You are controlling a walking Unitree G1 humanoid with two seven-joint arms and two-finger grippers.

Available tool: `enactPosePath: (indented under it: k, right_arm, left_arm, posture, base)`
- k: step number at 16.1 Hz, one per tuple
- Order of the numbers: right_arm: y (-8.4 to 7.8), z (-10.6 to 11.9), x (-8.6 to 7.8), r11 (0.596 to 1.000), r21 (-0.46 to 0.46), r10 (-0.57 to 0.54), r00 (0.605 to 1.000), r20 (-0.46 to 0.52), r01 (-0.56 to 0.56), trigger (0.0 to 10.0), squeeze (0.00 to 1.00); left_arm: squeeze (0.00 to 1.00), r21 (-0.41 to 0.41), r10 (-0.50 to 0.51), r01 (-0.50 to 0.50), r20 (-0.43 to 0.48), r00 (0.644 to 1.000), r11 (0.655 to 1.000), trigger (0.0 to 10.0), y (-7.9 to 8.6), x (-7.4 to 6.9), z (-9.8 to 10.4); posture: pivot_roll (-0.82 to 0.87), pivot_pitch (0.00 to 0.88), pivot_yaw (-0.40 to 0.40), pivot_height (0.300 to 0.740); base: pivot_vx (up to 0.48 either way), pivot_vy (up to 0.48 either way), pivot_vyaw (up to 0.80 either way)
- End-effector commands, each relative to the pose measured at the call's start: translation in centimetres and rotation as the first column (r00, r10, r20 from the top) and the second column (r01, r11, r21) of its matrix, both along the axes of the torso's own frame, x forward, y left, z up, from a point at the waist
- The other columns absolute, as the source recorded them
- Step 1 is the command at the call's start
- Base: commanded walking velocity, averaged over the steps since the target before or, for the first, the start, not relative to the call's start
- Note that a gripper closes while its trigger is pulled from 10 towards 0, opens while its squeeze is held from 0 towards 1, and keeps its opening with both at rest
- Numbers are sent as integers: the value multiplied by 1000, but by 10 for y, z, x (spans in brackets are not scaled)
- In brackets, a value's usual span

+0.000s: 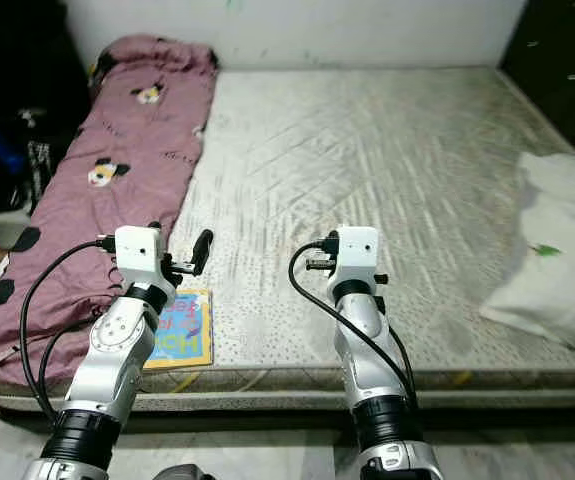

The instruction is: Clean up the room

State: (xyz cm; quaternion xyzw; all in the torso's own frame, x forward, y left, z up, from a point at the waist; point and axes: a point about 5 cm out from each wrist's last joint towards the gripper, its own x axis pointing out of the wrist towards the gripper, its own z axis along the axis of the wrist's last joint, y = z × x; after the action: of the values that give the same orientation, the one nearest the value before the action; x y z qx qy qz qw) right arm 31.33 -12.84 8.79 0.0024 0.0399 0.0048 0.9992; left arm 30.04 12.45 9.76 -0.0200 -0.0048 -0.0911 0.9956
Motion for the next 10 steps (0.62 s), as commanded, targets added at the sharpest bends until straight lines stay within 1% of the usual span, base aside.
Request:
enactPosePath:
  k: [1, 6, 8, 10]
  right_arm:
    - [0, 1, 2, 1000, 5, 4, 1000, 1, -4, 10000, 0]
    - [1, 1, 3, 1000, -1, 11, 1000, 3, -11, 10000, 0]
    - [2, 1, 3, 1000, 2, 10, 1000, 4, -10, 10000, 0]
    - [1, 1, 3, 1000, 4, 9, 1000, 5, -9, 10000, 0]
  left_arm:
    - [0, 1, -7, 7, 8, 1000, 1000, 10000, 0, 1, 2]
    - [0, 4, -5, 5, 6, 1000, 1000, 10000, 1, 2, 2]
    - [0, 10, 10, -10, -3, 1000, 1000, 10000, 0, 2, 1]
    - [0, -10, 25, -25, -21, 999, 1000, 10000, 3, 3, -1]
  posture:
    - [33, 0, 26, 740]
    - [35, 0, 26, 740]
    - [35, 0, 26, 740]
    - [37, 0, 27, 740]
  base:
    - [296, 0, 0]
    - [269, 0, 0]
    - [0, 0, 0]
    - [0, 0, 0]
